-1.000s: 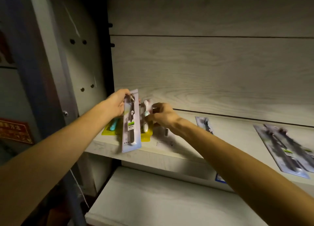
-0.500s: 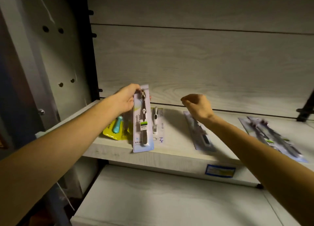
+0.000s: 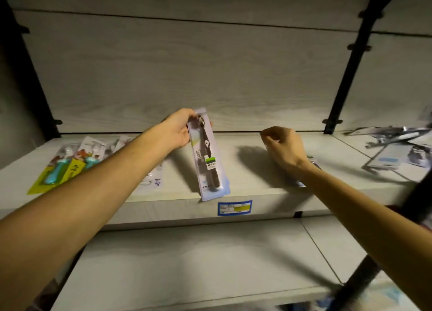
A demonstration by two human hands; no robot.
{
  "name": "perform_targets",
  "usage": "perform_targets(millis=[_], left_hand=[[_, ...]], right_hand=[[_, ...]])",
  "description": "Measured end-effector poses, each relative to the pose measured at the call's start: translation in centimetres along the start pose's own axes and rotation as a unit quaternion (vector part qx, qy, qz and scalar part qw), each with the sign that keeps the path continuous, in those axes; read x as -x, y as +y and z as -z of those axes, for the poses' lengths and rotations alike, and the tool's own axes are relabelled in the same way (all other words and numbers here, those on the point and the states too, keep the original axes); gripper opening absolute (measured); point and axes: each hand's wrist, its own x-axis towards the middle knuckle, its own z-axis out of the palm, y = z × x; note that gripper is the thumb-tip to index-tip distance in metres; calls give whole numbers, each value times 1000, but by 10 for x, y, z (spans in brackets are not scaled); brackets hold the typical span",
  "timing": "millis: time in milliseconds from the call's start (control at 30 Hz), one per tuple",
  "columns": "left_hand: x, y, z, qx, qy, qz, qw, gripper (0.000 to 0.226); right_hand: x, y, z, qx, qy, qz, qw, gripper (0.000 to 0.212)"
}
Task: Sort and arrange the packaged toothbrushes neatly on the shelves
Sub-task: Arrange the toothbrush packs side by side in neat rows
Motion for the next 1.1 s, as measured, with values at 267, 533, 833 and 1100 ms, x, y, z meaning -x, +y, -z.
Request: perform_targets(millis=[267, 533, 833, 1100], left_hand=[[4, -37, -88, -24, -16, 28, 999, 24], [6, -75, -155, -42, 12, 9, 999, 26], [-7, -123, -202, -359, 67, -99, 926, 50], [42, -142, -204, -686, -17, -184, 704, 56]], right_hand=[[36, 41, 72, 111, -110, -19, 988, 53], [51, 73, 103, 245, -155, -7, 957, 71], [36, 121, 132, 226, -151, -48, 961, 37], [36, 127, 128, 239, -122, -24, 963, 43]])
